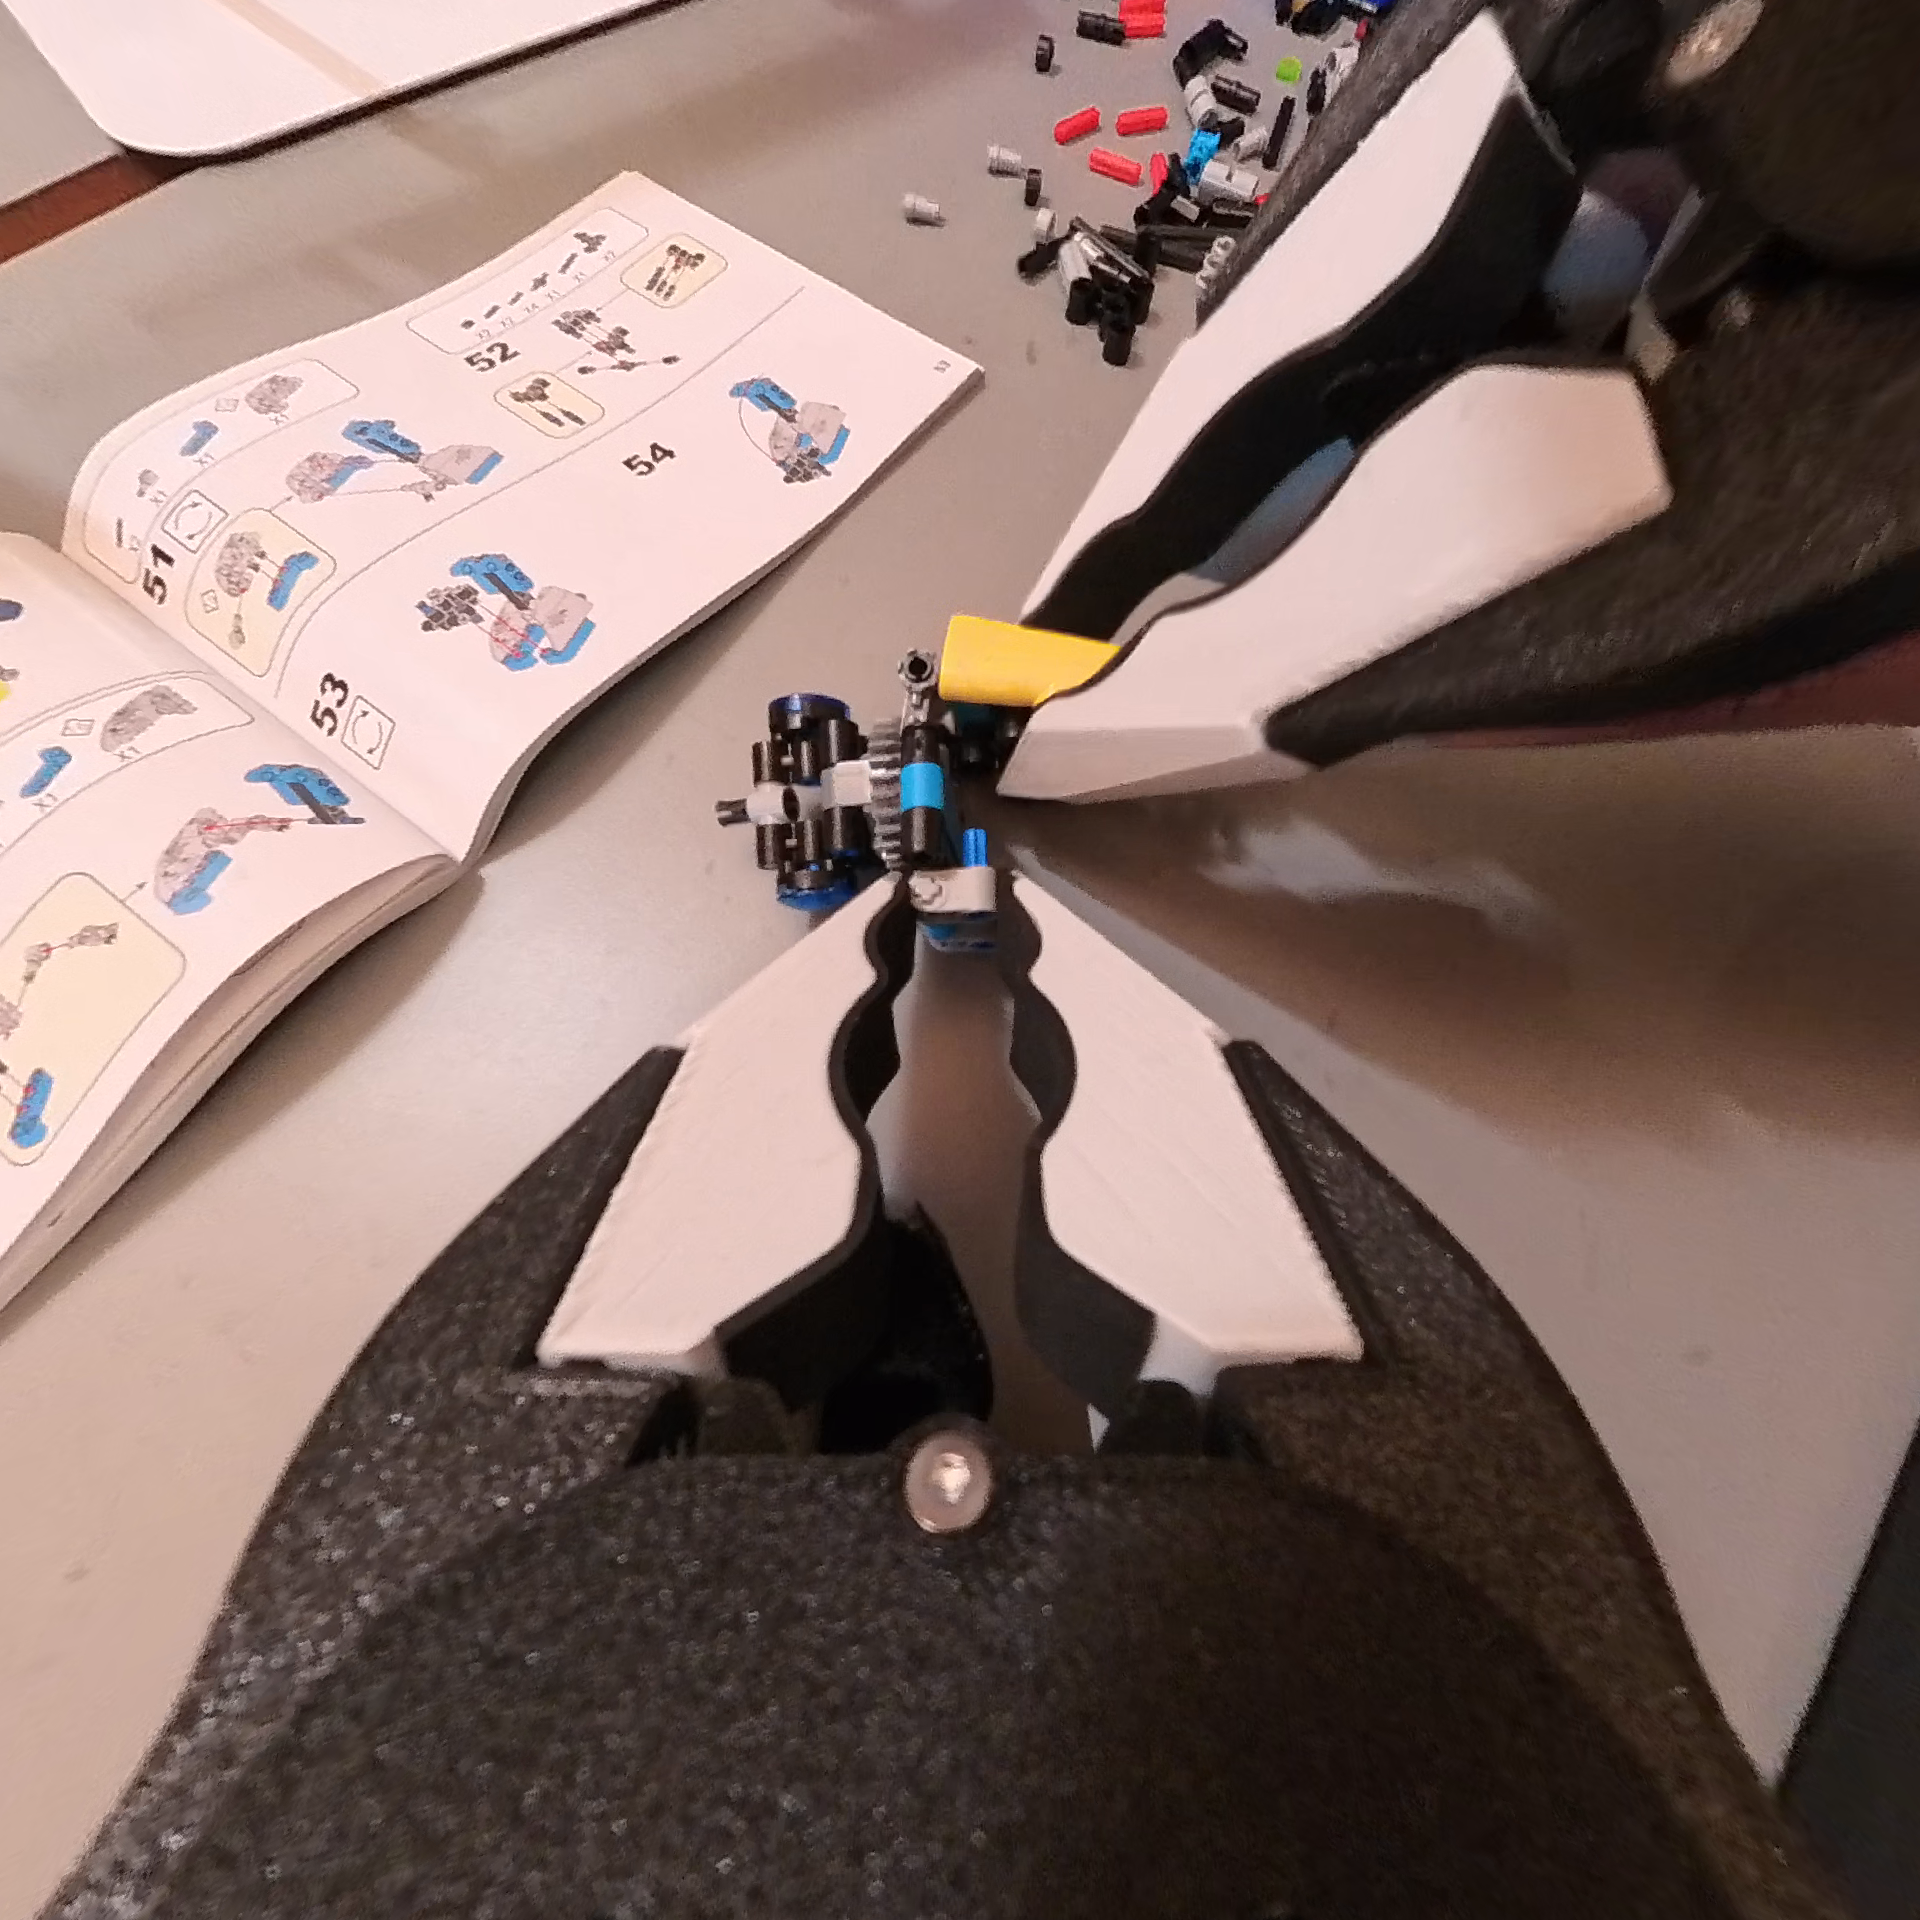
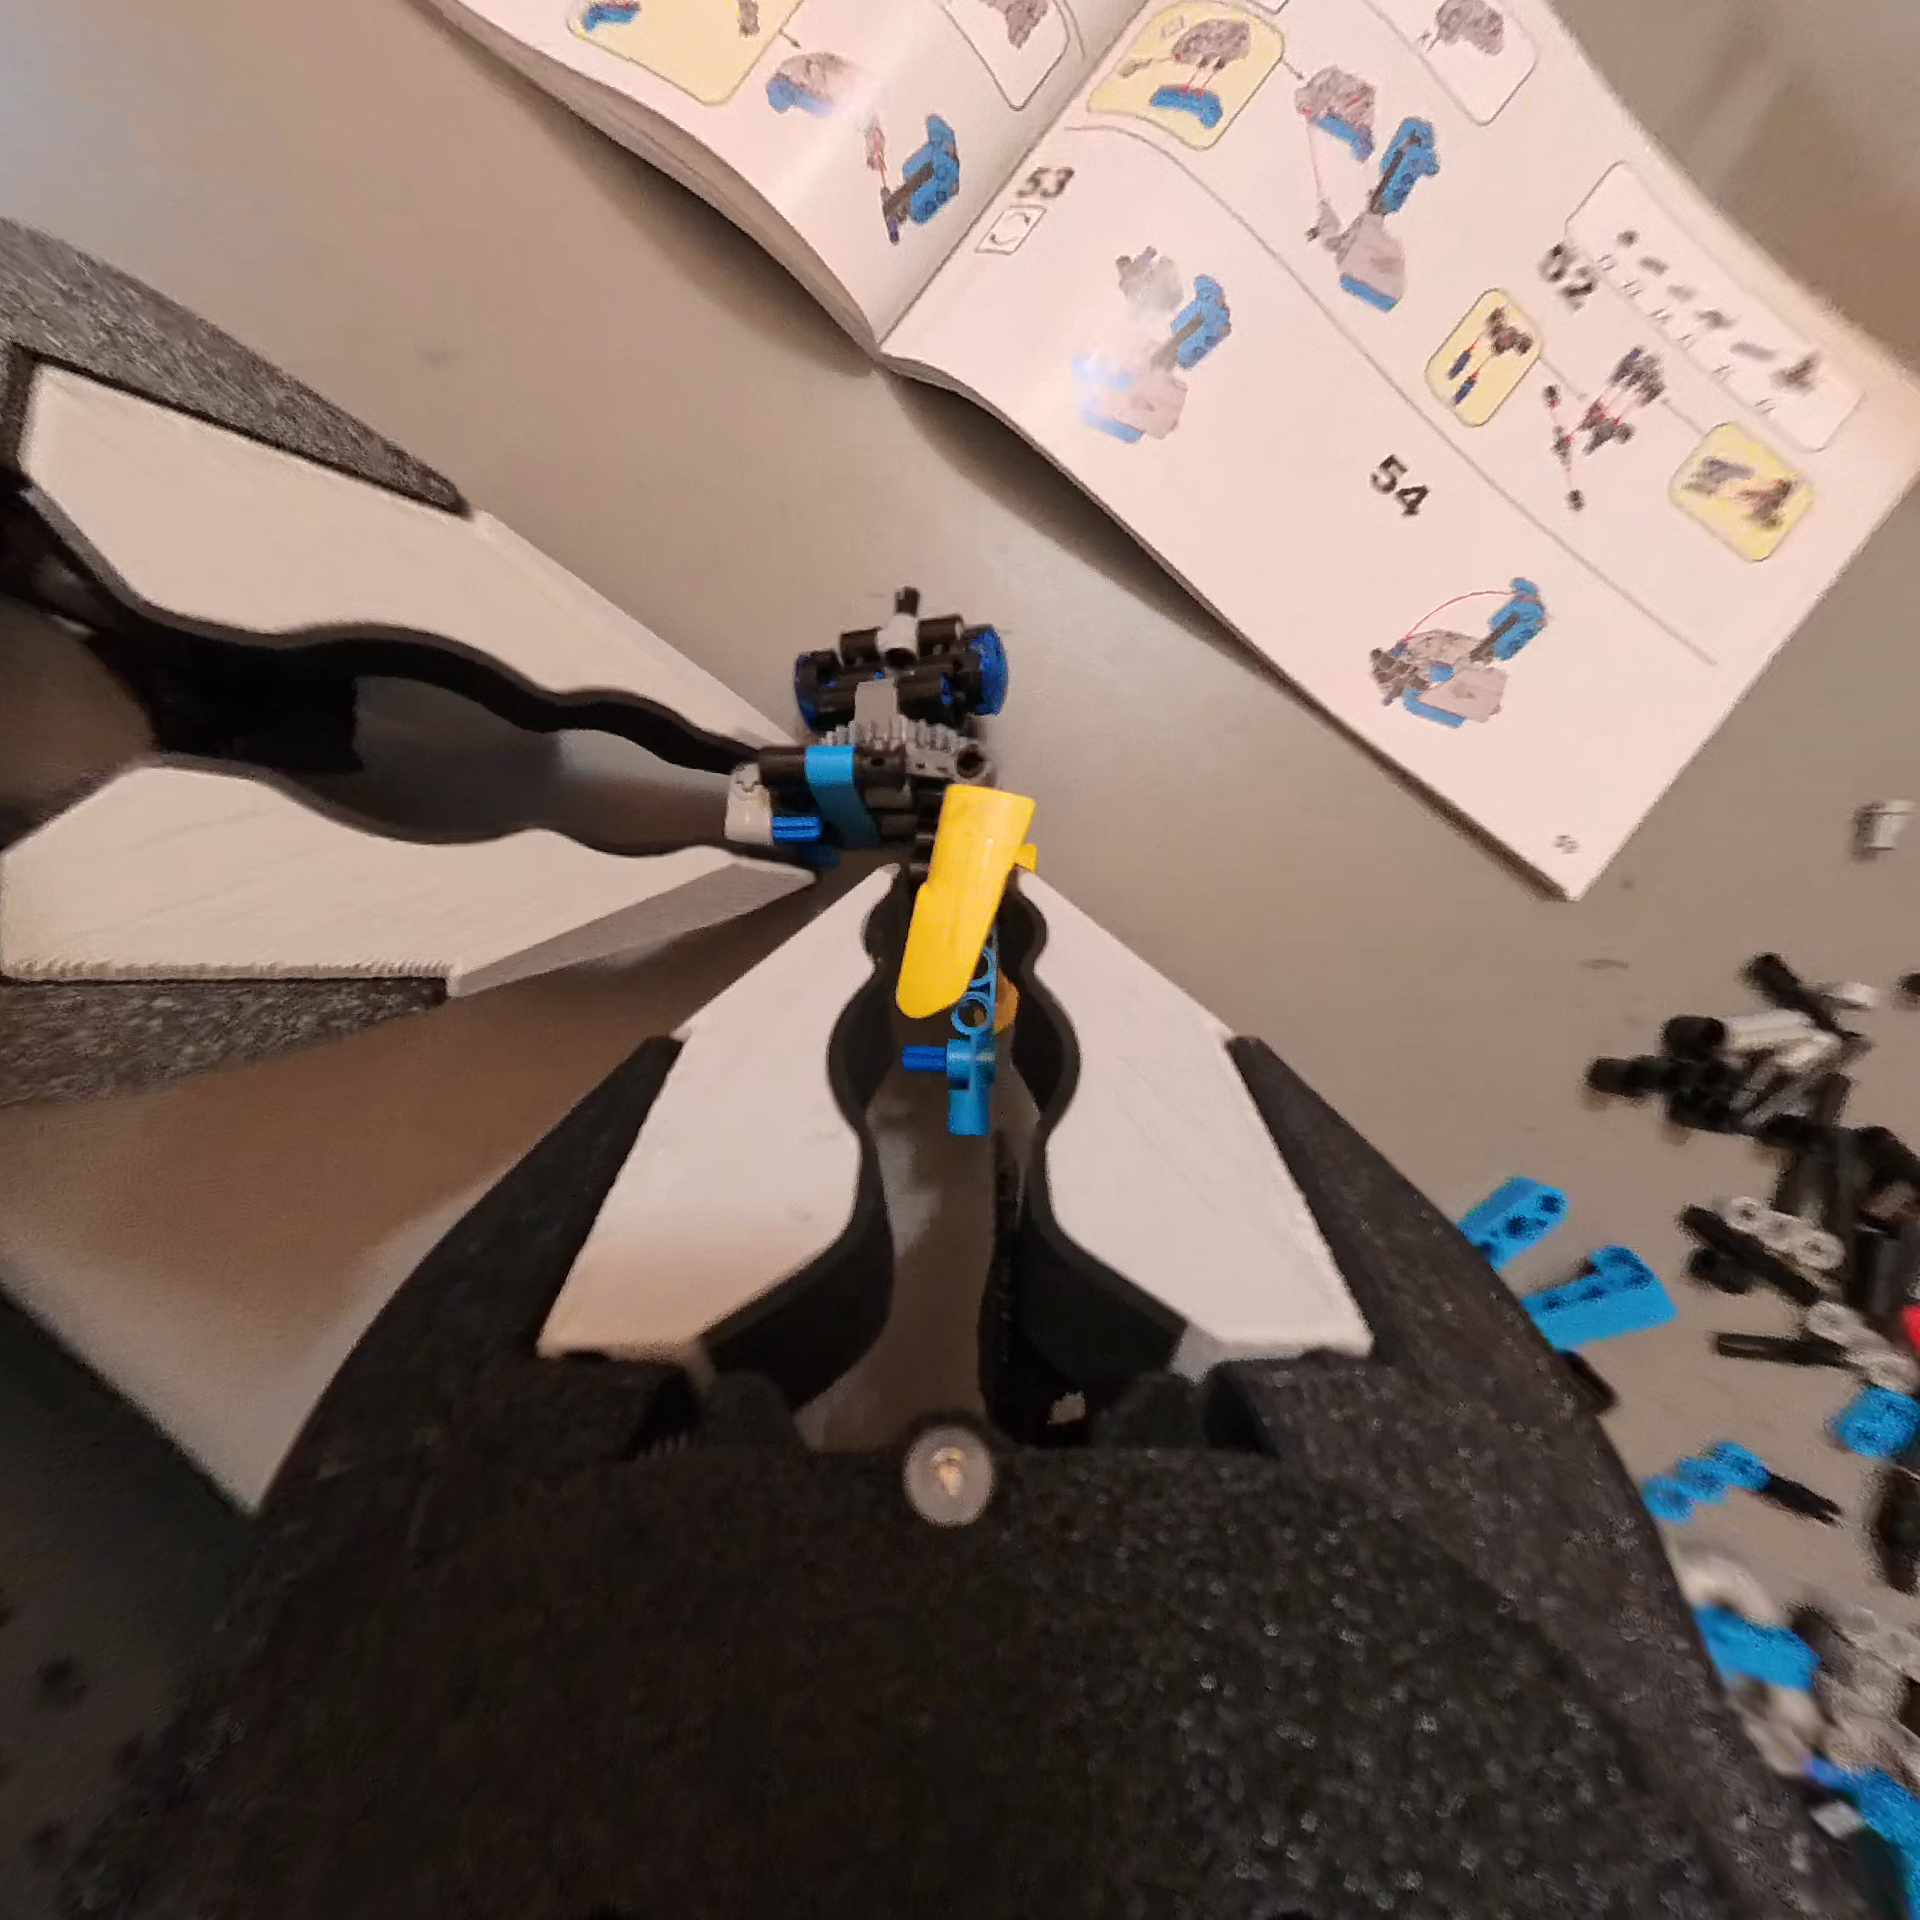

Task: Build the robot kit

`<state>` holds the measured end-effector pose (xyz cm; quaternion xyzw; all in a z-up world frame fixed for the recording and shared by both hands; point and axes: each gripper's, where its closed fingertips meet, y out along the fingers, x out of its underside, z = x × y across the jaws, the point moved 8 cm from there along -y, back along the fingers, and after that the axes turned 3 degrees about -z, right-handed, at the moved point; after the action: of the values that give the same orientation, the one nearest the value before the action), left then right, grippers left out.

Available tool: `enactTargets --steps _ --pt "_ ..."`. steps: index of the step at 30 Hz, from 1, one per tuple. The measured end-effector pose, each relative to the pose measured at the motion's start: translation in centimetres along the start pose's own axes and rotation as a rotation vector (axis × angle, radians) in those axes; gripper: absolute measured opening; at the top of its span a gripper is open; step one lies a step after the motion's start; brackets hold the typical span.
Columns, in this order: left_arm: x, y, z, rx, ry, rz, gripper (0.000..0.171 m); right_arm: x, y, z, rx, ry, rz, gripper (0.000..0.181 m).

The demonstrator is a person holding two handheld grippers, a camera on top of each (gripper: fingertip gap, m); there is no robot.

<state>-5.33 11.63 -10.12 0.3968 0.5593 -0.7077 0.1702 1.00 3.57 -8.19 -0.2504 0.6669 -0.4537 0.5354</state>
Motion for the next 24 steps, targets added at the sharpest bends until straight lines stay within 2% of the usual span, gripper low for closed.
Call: enactTargets --steps 2,7,11,16,24 --pt "0.0 0.0 0.0 0.005 -0.002 0.000 0.015 0.1 0.0 0.4 -0.063 0.012 0.008 0.016" --pt "0.0 0.0 0.1 -0.017 0.014 -0.001 0.015 -0.2 0.1 -0.1 0.017 -0.053 0.000 0.016" --pt "0.0 0.0 0.1 -0.023 0.021 -0.002 0.015 -0.1 0.1 0.2 -0.045 -0.010 0.011 0.016" --pt "0.0 0.0 0.2 -0.029 0.034 -0.004 0.015 0.0 0.0 0.2 -0.046 -0.067 0.023 0.016" --pt "0.1 -0.1 -0.1 0.001 0.054 -0.001 0.014 0.6 0.3 1.3 -0.199 -0.020 0.069 0.016"
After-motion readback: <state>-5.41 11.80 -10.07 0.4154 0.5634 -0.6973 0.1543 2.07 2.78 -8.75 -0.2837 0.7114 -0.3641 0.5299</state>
